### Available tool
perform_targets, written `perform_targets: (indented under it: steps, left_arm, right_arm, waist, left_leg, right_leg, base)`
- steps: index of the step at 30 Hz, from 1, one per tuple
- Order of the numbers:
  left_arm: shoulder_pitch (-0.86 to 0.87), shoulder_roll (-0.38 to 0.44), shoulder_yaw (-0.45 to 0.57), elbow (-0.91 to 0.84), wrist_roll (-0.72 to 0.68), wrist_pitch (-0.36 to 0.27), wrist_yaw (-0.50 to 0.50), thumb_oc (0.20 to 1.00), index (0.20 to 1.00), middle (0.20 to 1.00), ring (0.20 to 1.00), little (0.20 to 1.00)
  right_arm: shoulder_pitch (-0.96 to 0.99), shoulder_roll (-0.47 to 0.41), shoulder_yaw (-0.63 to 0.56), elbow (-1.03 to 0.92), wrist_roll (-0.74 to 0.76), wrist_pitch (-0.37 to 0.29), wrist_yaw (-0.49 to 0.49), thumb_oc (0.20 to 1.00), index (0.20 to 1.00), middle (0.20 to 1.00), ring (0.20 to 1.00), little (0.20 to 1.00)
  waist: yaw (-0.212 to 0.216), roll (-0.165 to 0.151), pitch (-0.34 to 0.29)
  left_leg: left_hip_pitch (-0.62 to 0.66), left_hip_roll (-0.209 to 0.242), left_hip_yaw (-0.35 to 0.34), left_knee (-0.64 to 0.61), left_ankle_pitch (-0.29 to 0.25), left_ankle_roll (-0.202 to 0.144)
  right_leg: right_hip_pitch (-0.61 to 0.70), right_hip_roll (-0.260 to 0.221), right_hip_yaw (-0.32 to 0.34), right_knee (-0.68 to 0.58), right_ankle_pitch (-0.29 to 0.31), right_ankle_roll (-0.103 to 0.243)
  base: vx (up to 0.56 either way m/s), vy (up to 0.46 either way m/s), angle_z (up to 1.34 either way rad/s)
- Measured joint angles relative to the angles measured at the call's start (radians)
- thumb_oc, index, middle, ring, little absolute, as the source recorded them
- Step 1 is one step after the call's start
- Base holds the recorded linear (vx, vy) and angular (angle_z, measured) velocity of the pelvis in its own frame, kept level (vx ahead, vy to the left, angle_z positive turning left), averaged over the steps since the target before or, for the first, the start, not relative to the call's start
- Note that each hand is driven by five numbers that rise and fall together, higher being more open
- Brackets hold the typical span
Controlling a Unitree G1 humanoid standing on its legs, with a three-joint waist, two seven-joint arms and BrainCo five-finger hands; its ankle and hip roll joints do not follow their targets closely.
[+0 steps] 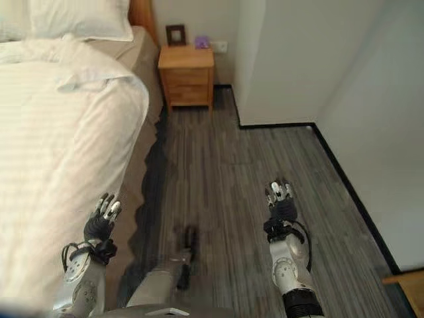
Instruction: Making the bed.
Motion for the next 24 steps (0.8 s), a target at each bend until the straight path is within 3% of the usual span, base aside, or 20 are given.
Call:
perform_targets:
  steps: [1, 3, 5, 7, 8, 9, 11, 12, 13, 14, 15, 16, 17, 18, 19, 20, 21, 22, 23, 24]
  left_arm:
    - [0.0, -0.007, 0.024, 0.008, 0.007, 0.002, 0.003, 1.0, 1.0, 1.0, 1.0, 1.0]
    - [0.003, -0.014, 0.037, -0.002, 0.008, 0.006, 0.019, 1.0, 1.0, 1.0, 1.0, 1.0]
    - [0.026, 0.013, 0.022, -0.02, 0.018, 0.0, 0.022, 1.0, 1.0, 1.0, 1.0, 1.0]
    - [-0.025, -0.019, 0.044, -0.019, 0.017, 0.0, 0.04, 1.0, 1.0, 1.0, 1.0, 1.0]
    - [-0.103, -0.038, 0.037, -0.007, 0.017, 0.0, 0.053, 1.0, 1.0, 1.0, 1.0, 1.0]
    - [-0.14, -0.056, 0.027, 0.003, 0.017, 0.001, 0.05, 1.0, 1.0, 1.0, 1.0, 1.0]
    - [-0.192, -0.07, 0.051, -0.038, 0.014, -0.026, 0.059, 1.0, 1.0, 1.0, 1.0, 1.0]
    - [-0.218, -0.072, 0.062, -0.043, 0.012, -0.033, 0.059, 1.0, 1.0, 1.0, 1.0, 1.0]
    - [-0.239, -0.056, 0.074, -0.051, 0.003, -0.044, 0.049, 1.0, 1.0, 1.0, 1.0, 1.0]
    - [-0.218, -0.033, 0.096, -0.063, -0.004, -0.051, 0.044, 1.0, 1.0, 1.0, 1.0, 1.0]
    - [-0.179, -0.023, 0.122, -0.067, -0.005, -0.06, 0.038, 1.0, 1.0, 1.0, 1.0, 1.0]
    - [-0.216, -0.004, 0.106, -0.023, -0.005, -0.079, 0.03, 1.0, 1.0, 1.0, 1.0, 1.0]
    - [-0.271, 0.007, 0.086, 0.05, -0.013, -0.08, 0.026, 1.0, 1.0, 1.0, 1.0, 1.0]
    - [-0.322, -0.027, 0.085, 0.116, -0.035, -0.083, 0.027, 1.0, 1.0, 1.0, 1.0, 1.0]
    - [-0.31, -0.047, 0.056, 0.145, -0.054, -0.078, 0.036, 1.0, 1.0, 1.0, 1.0, 1.0]
    - [-0.246, -0.073, 0.058, 0.131, -0.059, -0.077, 0.03, 1.0, 1.0, 1.0, 1.0, 1.0]
    - [-0.165, -0.065, 0.038, 0.068, -0.064, -0.077, 0.035, 1.0, 1.0, 1.0, 1.0, 1.0]
    - [-0.098, -0.065, 0.033, 0.027, -0.064, -0.082, 0.027, 1.0, 1.0, 1.0, 1.0, 1.0]
    - [-0.104, -0.085, 0.033, 0.033, -0.073, -0.089, 0.036, 1.0, 1.0, 1.0, 1.0, 1.0]
    - [-0.097, -0.114, 0.07, 0.05, -0.084, -0.082, 0.025, 1.0, 1.0, 1.0, 1.0, 1.0]
  right_arm:
    - [-0.007, 0.009, 0.009, 0.007, -0.013, 0.017, 0.0, 1.0, 1.0, 1.0, 1.0, 1.0]
    - [0.017, 0.023, 0.033, -0.031, -0.015, 0.029, 0.01, 1.0, 1.0, 1.0, 1.0, 1.0]
    - [0.076, 0.062, 0.06, -0.114, -0.047, 0.026, 0.029, 1.0, 1.0, 1.0, 1.0, 1.0]
    - [0.076, 0.095, 0.056, -0.144, -0.053, 0.025, 0.04, 1.0, 1.0, 1.0, 1.0, 1.0]
    - [0.037, 0.102, 0.023, -0.123, -0.071, 0.018, 0.048, 1.0, 1.0, 1.0, 1.0, 1.0]
    - [0.035, 0.092, 0.027, -0.101, -0.078, 0.031, 0.03, 1.0, 1.0, 1.0, 1.0, 1.0]
    - [0.028, 0.05, 0.069, -0.14, -0.087, 0.046, 0.045, 1.0, 1.0, 1.0, 1.0, 1.0]
    - [0.028, 0.036, 0.071, -0.146, -0.088, 0.05, 0.057, 1.0, 1.0, 1.0, 1.0, 1.0]
    - [0.035, -0.005, 0.08, -0.152, -0.089, 0.051, 0.094, 1.0, 1.0, 1.0, 1.0, 1.0]
    - [0.033, -0.039, 0.095, -0.152, -0.09, 0.056, 0.117, 1.0, 1.0, 1.0, 1.0, 1.0]
    - [0.041, -0.073, 0.109, -0.172, -0.091, 0.059, 0.141, 1.0, 1.0, 1.0, 1.0, 1.0]
    - [0.098, -0.106, 0.095, -0.215, -0.092, 0.056, 0.177, 1.0, 1.0, 1.0, 1.0, 1.0]
    - [0.131, -0.12, 0.067, -0.221, -0.094, 0.074, 0.205, 1.0, 1.0, 1.0, 1.0, 1.0]
    - [0.128, -0.125, 0.042, -0.21, -0.103, 0.105, 0.217, 1.0, 1.0, 1.0, 1.0, 1.0]
    - [0.128, -0.155, 0.03, -0.215, -0.117, 0.104, 0.227, 1.0, 1.0, 1.0, 1.0, 1.0]
    - [0.09, -0.153, 0.032, -0.181, -0.108, 0.106, 0.253, 1.0, 1.0, 1.0, 1.0, 1.0]
    - [0.086, -0.142, 0.032, -0.175, -0.084, 0.106, 0.259, 1.0, 1.0, 1.0, 1.0, 1.0]
    - [0.045, -0.136, 0.055, -0.167, -0.077, 0.107, 0.28, 1.0, 1.0, 1.0, 1.0, 1.0]
    - [0.032, -0.147, 0.032, -0.182, -0.078, 0.11, 0.291, 1.0, 1.0, 1.0, 1.0, 1.0]
    - [0.016, -0.129, 0.032, -0.18, -0.07, 0.101, 0.279, 1.0, 1.0, 1.0, 1.0, 1.0]
  waist:
    - [0.01, -0.03, -0.005]
    - [0.023, -0.07, -0.009]
    - [0.046, -0.088, -0.027]
    - [0.025, -0.085, -0.02]
    - [-0.001, -0.054, 0.026]
    - [-0.021, 0.001, 0.031]
    - [-0.058, 0.055, 0.038]
    - [-0.085, 0.071, 0.037]
    - [-0.114, 0.046, 0.048]
    - [-0.112, 0.021, 0.048]
    - [-0.116, 0.002, 0.036]
    - [-0.125, -0.03, 0.037]
    - [-0.128, -0.081, 0.033]
    - [-0.133, -0.072, 0.057]
    - [-0.111, -0.077, 0.09]
    - [-0.089, -0.08, 0.12]
    - [-0.076, -0.107, 0.131]
    - [-0.083, -0.082, 0.13]
    - [-0.097, -0.05, 0.132]
    - [-0.092, -0.061, 0.14]
  left_leg:
    - [0.016, -0.002, 0.042, 0.054, 0.098, 0.077]
    - [0.054, 0.029, 0.123, 0.162, 0.139, 0.139]
    - [0.142, 0.013, 0.106, 0.215, 0.098, 0.138]
    - [0.199, -0.019, 0.085, 0.271, -0.004, 0.172]
    - [0.248, -0.024, 0.053, 0.295, -0.047, 0.168]
    - [0.31, -0.015, 0.011, 0.252, -0.061, 0.165]
    - [0.422, 0.01, -0.055, 0.162, -0.083, 0.147]
    - [0.458, 0.033, -0.109, 0.144, -0.101, 0.13]
    - [0.544, 0.054, -0.214, 0.128, -0.129, 0.083]
    - [0.621, 0.071, -0.266, 0.113, -0.171, 0.057]
    - [0.642, 0.099, -0.346, 0.124, -0.217, 0.034]
    - [0.594, 0.13, -0.502, 0.203, -0.262, 0.014]
    - [0.518, 0.128, -0.623, 0.285, -0.269, -0.01]
    - [0.46, 0.152, -0.739, 0.38, -0.243, -0.063]
    - [0.419, 0.131, -0.738, 0.469, -0.154, -0.083]
    - [0.433, 0.138, -0.756, 0.482, -0.039, -0.123]
    - [0.421, 0.133, -0.735, 0.535, 0.033, -0.055]
    - [0.348, 0.16, -0.611, 0.67, 0.203, 0.02]
    - [0.211, 0.229, -0.421, 0.895, 0.202, 0.067]
    - [0.171, 0.25, -0.238, 0.932, 0.124, 0.038]
  right_leg:
    - [0.021, -0.014, 0.008, 0.047, -0.009, 0.01]
    - [-0.024, -0.047, 0.008, 0.284, 0.018, 0.038]
    - [-0.161, -0.127, -0.096, 0.685, 0.245, 0.141]
    - [-0.322, -0.212, -0.148, 1.014, 0.303, 0.101]
    - [-0.429, -0.272, -0.233, 1.233, 0.269, 0.038]
    - [-0.538, -0.279, -0.258, 1.246, 0.186, -0.009]
    - [-0.783, -0.275, -0.26, 1.128, 0.052, -0.005]
    - [-0.85, -0.26, -0.254, 0.957, 0.026, -0.004]
    - [-0.862, -0.253, -0.187, 0.576, 0.06, 0.019]
    - [-0.858, -0.253, -0.114, 0.367, 0.095, 0.033]
    - [-0.824, -0.238, 0.005, 0.181, 0.096, 0.084]
    - [-0.784, -0.225, 0.281, 0.075, 0.047, 0.199]
    - [-0.734, -0.213, 0.453, 0.118, 0.033, 0.207]
    - [-0.732, -0.128, 0.516, 0.24, 0.112, 0.188]
    - [-0.716, -0.122, 0.436, 0.352, 0.164, 0.139]
    - [-0.694, -0.123, 0.303, 0.453, 0.109, 0.062]
    - [-0.667, -0.143, 0.213, 0.49, 0.065, 0.031]
    - [-0.58, -0.107, 0.203, 0.43, 0.04, -0.027]
    - [-0.561, -0.084, 0.15, 0.381, 0.062, -0.041]
    - [-0.528, -0.106, 0.066, 0.327, 0.1, -0.071]
  base:
    - [1.12, 0.159, -0.51]
    - [0.63, 0.14, -0.51]
    - [0.99, 0.285, -0.74]
    - [0.64, 0.17, -0.11]
    - [0.46, 0.025, 0.52]
    - [0.76, -0.06, 0.58]
    - [0.79, -0.216, 0.74]
    - [0.89, -0.328, 1.95]
    - [1.05, -0.457, 2.14]
    - [1.04, -0.488, 2.18]
    - [1.05, -0.721, 2.52]
    - [0.64, -0.525, 3.65]
    - [0.65, -0.797, 4.58]
    - [0.38, -0.596, 4.36]
    - [0.38, -0.591, 3.49]
    - [0.16, -0.618, 2.63]
    - [0.08, -0.775, 2.24]
    - [0.14, -0.912, 2.03]
    - [0.09, -0.48, 1.62]
    - [0.06, -0.22, 1.39]
